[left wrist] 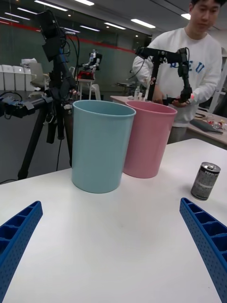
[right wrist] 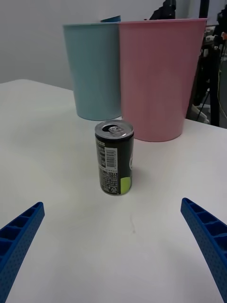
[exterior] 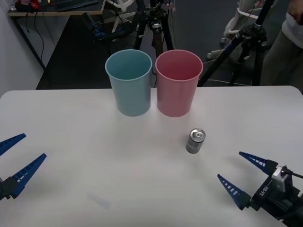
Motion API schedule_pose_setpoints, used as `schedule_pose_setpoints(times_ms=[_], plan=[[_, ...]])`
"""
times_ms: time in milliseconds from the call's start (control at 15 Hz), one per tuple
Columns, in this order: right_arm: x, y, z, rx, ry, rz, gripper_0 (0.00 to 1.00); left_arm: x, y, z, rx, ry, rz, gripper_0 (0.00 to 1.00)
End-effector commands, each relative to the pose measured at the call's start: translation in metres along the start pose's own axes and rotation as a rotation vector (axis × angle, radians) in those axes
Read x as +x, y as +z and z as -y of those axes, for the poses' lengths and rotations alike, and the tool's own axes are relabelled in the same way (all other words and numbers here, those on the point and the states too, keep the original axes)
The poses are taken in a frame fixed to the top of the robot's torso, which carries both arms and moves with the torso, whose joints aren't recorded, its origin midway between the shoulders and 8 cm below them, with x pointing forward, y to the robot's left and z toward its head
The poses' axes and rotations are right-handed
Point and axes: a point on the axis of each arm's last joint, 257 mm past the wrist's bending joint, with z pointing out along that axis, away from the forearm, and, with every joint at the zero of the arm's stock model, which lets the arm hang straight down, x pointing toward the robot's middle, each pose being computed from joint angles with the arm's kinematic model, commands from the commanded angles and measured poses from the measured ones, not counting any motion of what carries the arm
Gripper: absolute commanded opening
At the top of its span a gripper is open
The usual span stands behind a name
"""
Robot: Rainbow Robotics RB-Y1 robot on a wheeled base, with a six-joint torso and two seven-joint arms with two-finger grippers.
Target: Grasp the object on the table and drop it into the matching bin: aluminum can to the light blue bin, PET bottle to the pink bin.
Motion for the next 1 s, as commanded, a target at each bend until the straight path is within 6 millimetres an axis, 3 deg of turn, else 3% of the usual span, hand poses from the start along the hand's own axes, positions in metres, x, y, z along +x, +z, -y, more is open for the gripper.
schedule_pose_setpoints(times_ms=[67,667,1000], plan=[[0.001,0.023,-0.002,0.021,-0.005,-0.002,1.00,0.000,0.000,0.000,0.000,0.000,0.000,1.00],[-0.002,0.094,-0.008,0.100,-0.018,-0.023,1.00,0.000,0.000,0.000,0.000,0.000,0.000,1.00],[-0.005,0.120,-0.005,0.152,-0.032,-0.039,1.00,0.000,0.000,0.000,0.000,0.000,0.000,1.00]])
